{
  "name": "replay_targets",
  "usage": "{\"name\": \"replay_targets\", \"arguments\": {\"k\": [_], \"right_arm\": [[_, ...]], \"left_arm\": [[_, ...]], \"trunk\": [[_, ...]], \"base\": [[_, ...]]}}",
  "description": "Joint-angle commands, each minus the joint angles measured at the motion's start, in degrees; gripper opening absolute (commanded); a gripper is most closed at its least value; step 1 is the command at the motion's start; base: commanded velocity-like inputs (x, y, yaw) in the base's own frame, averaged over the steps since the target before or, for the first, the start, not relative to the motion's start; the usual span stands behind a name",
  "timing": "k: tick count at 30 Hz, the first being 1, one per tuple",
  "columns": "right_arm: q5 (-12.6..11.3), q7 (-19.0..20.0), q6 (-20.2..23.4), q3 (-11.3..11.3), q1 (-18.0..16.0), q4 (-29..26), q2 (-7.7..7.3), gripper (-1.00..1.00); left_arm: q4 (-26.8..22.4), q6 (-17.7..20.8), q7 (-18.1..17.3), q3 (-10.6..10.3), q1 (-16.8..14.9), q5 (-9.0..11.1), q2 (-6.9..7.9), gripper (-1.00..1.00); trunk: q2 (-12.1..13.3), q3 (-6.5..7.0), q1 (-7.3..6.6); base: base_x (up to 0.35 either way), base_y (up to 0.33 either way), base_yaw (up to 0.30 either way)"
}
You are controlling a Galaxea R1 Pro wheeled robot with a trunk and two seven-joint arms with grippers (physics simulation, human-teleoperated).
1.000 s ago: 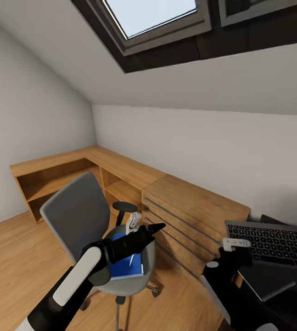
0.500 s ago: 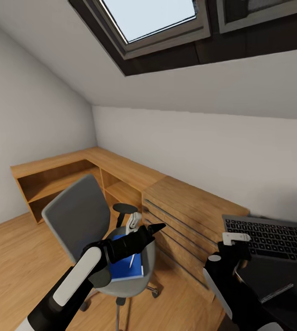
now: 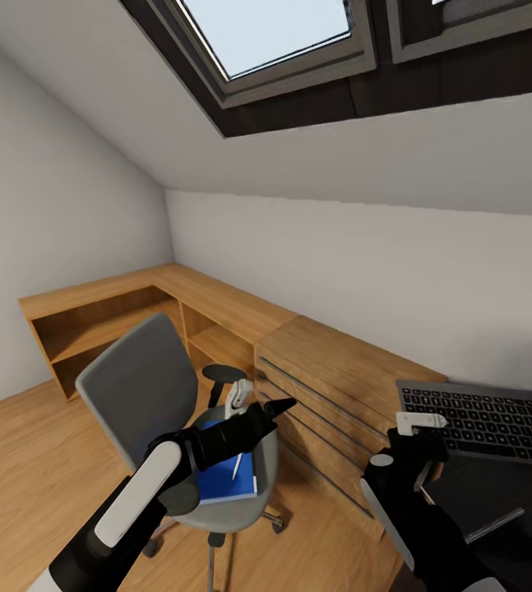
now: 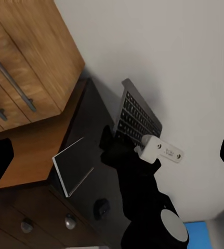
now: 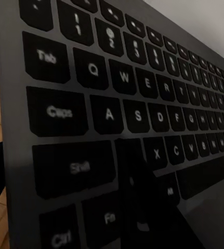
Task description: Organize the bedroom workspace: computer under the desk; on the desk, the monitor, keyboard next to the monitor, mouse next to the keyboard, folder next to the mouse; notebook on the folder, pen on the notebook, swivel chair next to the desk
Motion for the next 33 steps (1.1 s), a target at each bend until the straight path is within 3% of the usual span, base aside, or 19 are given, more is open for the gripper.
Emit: {"name": "replay_targets", "arguments": {"k": [1, 7, 8, 9, 22, 33], "right_arm": [[-0.44, -0.54, 0.35, 0.29, -0.07, -0.04, -0.03, -1.00], [-0.34, -1.29, 0.28, 0.47, -0.07, -0.11, 0.14, -1.00], [-0.35, -2.73, 0.23, 2.77, -0.01, 0.02, 0.27, -1.00], [-0.35, -2.81, 0.22, 2.93, 0.00, 0.04, 0.27, -1.00], [-0.35, -2.96, 0.25, 3.26, 0.02, 0.10, 0.28, -1.00], [-0.30, -2.96, 0.40, 3.37, 0.02, 0.17, 0.36, -1.00]], "left_arm": [[-0.08, 0.00, 0.49, -0.02, -0.06, 0.61, 0.03, 1.00], [-0.08, -0.03, 0.27, 0.21, -0.06, 0.67, 0.03, 1.00], [-0.08, -0.01, 0.28, 0.21, -0.06, 0.65, 0.03, 1.00], [-0.08, -0.01, 0.29, 0.20, -0.06, 0.65, 0.03, 1.00], [-0.08, -0.01, 0.34, 0.07, -0.06, 0.66, 0.03, 1.00], [-0.08, -0.01, 0.40, 0.16, -0.06, 0.64, 0.03, 1.00]], "trunk": [[-0.05, -0.08, 0.01], [-0.05, -0.08, 0.01], [-0.05, -0.08, 0.01], [-0.05, -0.08, 0.01], [-0.05, 0.15, 0.01], [-0.05, 0.16, 0.01]], "base": [[0.000, 0.000, 0.000], [-0.001, 0.000, 0.000], [-0.315, 0.000, 0.000], [-0.322, 0.000, 0.000], [-0.333, -0.013, -0.138], [-0.288, -0.177, -0.026]]}}
